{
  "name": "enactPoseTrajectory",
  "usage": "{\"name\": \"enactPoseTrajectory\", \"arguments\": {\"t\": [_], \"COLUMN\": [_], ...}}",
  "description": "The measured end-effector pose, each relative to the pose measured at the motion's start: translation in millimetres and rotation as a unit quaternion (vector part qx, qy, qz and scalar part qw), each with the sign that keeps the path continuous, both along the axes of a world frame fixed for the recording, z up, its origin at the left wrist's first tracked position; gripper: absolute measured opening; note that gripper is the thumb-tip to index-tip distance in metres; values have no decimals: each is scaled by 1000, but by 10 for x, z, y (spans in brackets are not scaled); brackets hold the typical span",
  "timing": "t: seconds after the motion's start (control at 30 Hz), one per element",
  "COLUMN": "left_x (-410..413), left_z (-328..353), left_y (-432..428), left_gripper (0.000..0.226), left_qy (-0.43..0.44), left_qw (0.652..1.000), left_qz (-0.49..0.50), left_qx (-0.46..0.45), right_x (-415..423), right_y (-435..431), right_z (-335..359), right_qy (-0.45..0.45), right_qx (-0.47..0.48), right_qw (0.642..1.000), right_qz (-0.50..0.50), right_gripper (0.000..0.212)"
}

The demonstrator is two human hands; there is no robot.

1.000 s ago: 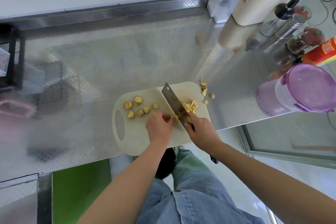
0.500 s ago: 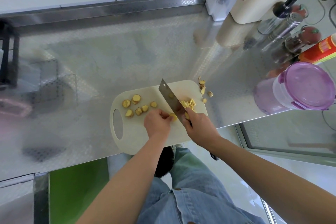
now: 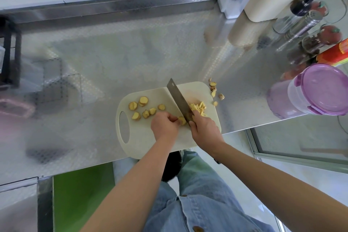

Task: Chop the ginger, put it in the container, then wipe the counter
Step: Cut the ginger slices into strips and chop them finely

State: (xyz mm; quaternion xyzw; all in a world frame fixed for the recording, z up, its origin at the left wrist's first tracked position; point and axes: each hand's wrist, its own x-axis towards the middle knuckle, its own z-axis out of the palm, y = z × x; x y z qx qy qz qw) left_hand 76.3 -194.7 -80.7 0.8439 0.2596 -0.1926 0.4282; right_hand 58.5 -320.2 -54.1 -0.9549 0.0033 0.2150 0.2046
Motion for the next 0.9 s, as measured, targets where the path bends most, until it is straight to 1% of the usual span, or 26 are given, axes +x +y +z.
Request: {"name": "enactPoseTrajectory", "arguments": {"t": [0.07, 0.13, 0.23, 0.37, 0.53, 0.63, 0.7, 0.8, 0.9], "left_x": [3, 8, 16, 21, 18, 17, 18, 21, 20], "left_z": [4, 12, 11, 4, 18, 21, 20, 19, 12], "left_y": [0, 2, 4, 4, 9, 12, 13, 15, 17], "left_gripper": [10, 10, 11, 13, 10, 10, 10, 10, 11], "left_qy": [0, 3, 13, 17, 11, 13, 13, 11, 7], "left_qw": [1000, 1000, 1000, 1000, 1000, 1000, 1000, 1000, 1000], "left_qz": [4, 4, 8, 11, 10, 9, 6, 2, -1], "left_qx": [-6, -9, -7, -14, -16, -18, -19, -14, -14], "right_x": [-2, -8, 2, 21, 6, 9, 11, 4, -12], "right_y": [-18, -35, -56, -67, -28, 17, 55, 89, 76], "right_z": [-14, -7, 18, 51, 98, 148, 137, 39, -41], "right_qy": [-16, -30, -28, -6, 14, 20, 19, 9, -1], "right_qx": [21, 36, 36, 1, -8, -8, -13, -13, -3], "right_qw": [1000, 999, 999, 1000, 999, 999, 999, 1000, 1000], "right_qz": [-12, -14, -2, 30, 31, 28, 25, 10, -8], "right_gripper": [27, 31, 23, 15, 12, 5, 9, 6, 15]}}
